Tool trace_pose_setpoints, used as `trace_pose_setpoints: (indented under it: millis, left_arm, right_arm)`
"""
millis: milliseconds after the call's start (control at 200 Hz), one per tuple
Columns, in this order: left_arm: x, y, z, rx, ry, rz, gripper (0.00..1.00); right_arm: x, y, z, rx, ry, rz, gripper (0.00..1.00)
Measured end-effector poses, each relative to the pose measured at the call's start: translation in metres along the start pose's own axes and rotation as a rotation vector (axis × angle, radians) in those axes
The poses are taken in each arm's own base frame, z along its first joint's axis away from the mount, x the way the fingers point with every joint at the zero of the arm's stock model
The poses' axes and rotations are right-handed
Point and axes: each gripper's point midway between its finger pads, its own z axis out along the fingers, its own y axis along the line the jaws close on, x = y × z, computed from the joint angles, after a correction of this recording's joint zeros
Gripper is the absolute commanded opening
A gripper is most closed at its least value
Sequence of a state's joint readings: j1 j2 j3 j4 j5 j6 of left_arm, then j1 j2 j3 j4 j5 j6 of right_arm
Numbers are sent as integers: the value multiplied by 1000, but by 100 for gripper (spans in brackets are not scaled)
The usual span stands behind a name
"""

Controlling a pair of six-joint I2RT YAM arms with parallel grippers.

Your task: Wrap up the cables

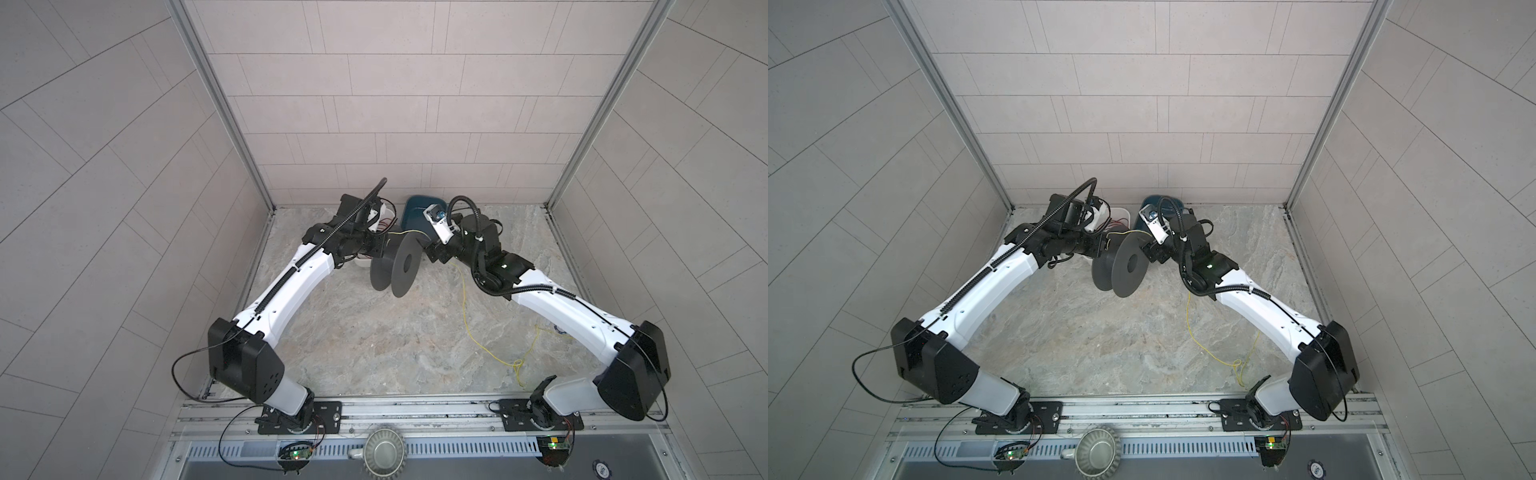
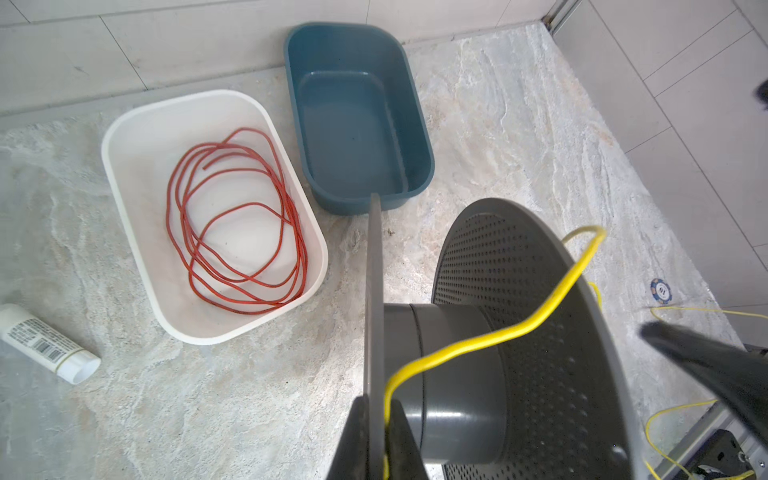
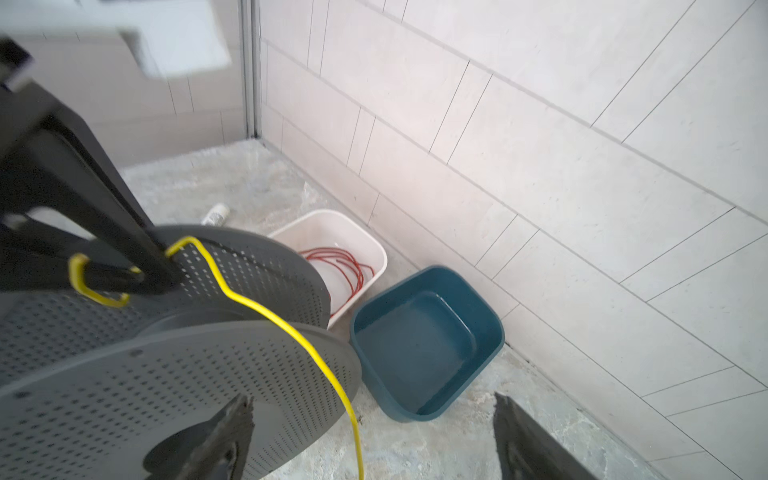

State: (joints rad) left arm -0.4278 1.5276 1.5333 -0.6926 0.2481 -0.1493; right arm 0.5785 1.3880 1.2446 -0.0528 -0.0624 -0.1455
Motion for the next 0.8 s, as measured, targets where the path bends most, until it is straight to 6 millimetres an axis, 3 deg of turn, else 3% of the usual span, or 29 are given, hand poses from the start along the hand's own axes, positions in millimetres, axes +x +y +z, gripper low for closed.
trace_pose_setpoints:
  millis: [125,330,520,620,801]
  left_arm:
    - [-13,2,-15,-12,-21,-13,0]
    - [-28,19,-39,-52,-42,-58,0]
    - [-44,27,-62,-80,-80,-78,0]
    - [-45,27,-66,-81,-81,-87,0]
    - [-41,28,-66,-80,-63,-107,0]
  right_arm:
    - [-9,-14,-19,-11,-6,131,83]
    - [12,-35,-32,-18,111,306,87]
    - [41,-20,-44,-88,197,322,87]
    - [57,-9,-48,-135,237,334,84]
    - [67,10,-43,-233,269,392,78]
